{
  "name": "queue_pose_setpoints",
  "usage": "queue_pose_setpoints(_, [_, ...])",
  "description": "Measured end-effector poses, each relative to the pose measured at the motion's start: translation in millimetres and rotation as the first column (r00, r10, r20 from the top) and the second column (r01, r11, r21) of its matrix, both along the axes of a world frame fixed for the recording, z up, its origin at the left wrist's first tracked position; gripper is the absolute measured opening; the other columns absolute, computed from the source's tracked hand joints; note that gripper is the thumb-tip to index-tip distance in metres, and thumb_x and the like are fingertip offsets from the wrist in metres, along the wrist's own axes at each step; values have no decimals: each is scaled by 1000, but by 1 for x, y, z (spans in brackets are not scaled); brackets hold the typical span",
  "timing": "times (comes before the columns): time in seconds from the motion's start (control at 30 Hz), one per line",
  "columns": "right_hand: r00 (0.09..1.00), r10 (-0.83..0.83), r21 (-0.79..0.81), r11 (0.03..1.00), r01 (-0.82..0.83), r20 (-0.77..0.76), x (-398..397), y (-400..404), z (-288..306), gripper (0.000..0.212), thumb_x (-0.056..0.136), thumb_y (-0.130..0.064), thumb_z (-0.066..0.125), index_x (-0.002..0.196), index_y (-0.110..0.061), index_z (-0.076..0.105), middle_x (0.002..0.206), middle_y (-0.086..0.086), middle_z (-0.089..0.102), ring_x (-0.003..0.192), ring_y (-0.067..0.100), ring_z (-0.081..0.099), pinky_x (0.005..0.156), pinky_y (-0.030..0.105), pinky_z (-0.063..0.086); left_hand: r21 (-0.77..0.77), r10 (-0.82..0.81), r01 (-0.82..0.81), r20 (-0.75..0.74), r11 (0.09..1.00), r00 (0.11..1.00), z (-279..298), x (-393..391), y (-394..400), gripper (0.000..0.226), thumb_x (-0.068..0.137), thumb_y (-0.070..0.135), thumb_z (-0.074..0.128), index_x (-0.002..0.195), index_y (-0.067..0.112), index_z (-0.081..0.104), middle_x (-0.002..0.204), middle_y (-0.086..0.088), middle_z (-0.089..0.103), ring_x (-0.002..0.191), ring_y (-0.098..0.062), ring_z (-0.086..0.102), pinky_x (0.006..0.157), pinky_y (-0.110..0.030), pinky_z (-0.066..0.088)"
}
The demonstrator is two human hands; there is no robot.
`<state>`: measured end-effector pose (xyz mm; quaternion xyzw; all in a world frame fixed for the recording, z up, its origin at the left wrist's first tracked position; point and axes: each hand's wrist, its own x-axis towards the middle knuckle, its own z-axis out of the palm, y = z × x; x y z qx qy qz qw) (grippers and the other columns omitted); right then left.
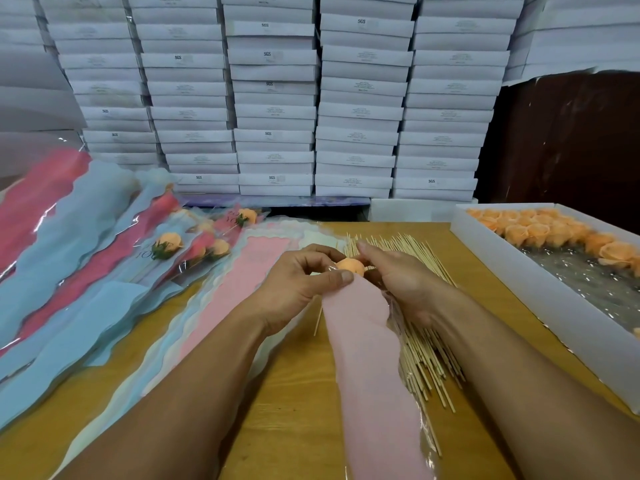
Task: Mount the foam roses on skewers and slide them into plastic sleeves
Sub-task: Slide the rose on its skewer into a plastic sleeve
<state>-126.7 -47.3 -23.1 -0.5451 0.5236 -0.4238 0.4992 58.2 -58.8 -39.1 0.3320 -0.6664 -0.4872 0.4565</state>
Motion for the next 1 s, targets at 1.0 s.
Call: queue_pose_setpoints(1.0, [972,87,-66,995,-74,218,-6,1,1,35,93,-1,65,124,-16,65,71,-3,67,63,10,60,55,24,51,100,16,-8,-84,995,996,5,1,3,26,71,25,77,83,8,61,78,-14,60,67,-20,57,60,-23,47])
